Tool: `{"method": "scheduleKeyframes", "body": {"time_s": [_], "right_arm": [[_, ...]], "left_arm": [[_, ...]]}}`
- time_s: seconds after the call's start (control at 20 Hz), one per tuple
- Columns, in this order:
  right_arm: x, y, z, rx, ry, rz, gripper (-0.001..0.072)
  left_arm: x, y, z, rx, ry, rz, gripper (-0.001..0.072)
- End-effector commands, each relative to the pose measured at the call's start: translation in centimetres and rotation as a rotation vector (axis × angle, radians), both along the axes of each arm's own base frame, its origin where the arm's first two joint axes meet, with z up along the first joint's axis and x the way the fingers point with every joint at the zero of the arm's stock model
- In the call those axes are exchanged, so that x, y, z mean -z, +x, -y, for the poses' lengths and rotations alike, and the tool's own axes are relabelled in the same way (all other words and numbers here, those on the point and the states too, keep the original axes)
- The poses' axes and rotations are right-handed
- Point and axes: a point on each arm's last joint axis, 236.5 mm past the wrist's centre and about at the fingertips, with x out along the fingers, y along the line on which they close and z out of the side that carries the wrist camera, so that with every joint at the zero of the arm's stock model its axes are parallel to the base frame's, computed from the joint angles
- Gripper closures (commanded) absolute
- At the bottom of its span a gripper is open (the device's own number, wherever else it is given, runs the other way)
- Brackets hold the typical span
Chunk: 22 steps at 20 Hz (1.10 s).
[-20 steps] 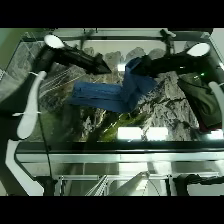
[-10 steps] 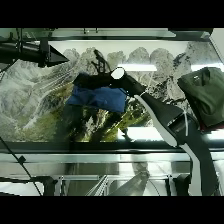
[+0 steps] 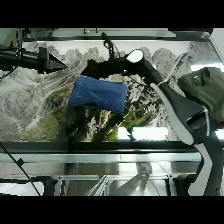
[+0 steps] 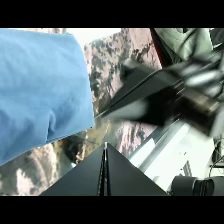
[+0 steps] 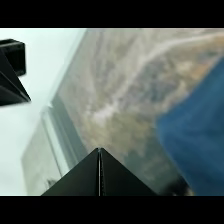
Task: Fold the shirts.
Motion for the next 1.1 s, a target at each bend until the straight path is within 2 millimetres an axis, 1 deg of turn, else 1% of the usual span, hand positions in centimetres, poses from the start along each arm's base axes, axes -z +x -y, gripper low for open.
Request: {"method": "scheduleKeyframes", "body": {"time_s": [0.0, 0.05, 0.15, 0.2, 0.3, 0.4, 0.45, 0.5, 0.55, 0.6, 0.7, 0.8, 0.9, 1.05], "right_arm": [[4.1, -1.0, 9.3, 0.004, -0.326, -0.146, 0.0691], [5.3, -1.5, 11.2, -0.007, -0.393, -0.173, 0.0691], [6.5, -2.5, 13.4, -0.047, -0.435, -0.229, 0.0690], [7.0, -2.8, 14.2, -0.050, -0.442, -0.253, 0.0691], [7.7, -1.9, 15.5, 0.004, -0.434, -0.246, 0.0691], [8.5, -0.3, 17.3, 0.142, -0.413, -0.221, 0.0691], [9.2, 0.3, 18.4, 0.207, -0.411, -0.217, 0.0688], [10.6, 0.3, 19.2, 0.264, -0.410, -0.260, 0.0621], [12.2, -0.1, 19.7, 0.289, -0.416, -0.320, 0.0273], [13.9, -0.4, 19.9, 0.300, -0.423, -0.367, 0.0011], [16.6, -0.7, 19.3, 0.293, -0.413, -0.437, 0.0011], [18.3, -0.4, 17.8, 0.289, -0.342, -0.490, 0.0011], [18.6, 0.4, 15.9, 0.270, -0.222, -0.494, 0.0011], [18.7, 1.3, 13.9, 0.264, -0.087, -0.503, 0.0011]], "left_arm": [[0.1, -0.5, 0.1, 0.019, 0.001, -0.012, 0.0706], [0.1, -0.7, 0.1, 0.024, 0.001, -0.015, 0.0707], [0.2, -1.0, 0.1, 0.035, 0.001, -0.022, 0.0707], [0.2, -1.2, 0.2, 0.044, 0.001, -0.026, 0.0707], [0.2, -1.6, 0.2, 0.062, 0.003, -0.029, 0.0707], [0.3, -2.2, 0.3, 0.089, 0.004, -0.033, 0.0707], [0.3, -2.3, 0.3, 0.096, 0.005, -0.031, 0.0707], [0.3, -2.2, 0.3, 0.095, 0.005, -0.028, 0.0707], [0.3, -2.1, 0.3, 0.091, 0.005, -0.025, 0.0707], [0.2, -2.0, 0.3, 0.087, 0.005, -0.023, 0.0707], [0.2, -1.6, 0.2, 0.071, 0.006, -0.014, 0.0707], [0.2, -1.6, 0.3, 0.072, 0.005, -0.014, 0.0707], [0.2, -1.6, 0.2, 0.072, 0.006, -0.014, 0.0707], [0.2, -1.8, 0.3, 0.078, 0.006, -0.018, 0.0707]]}}
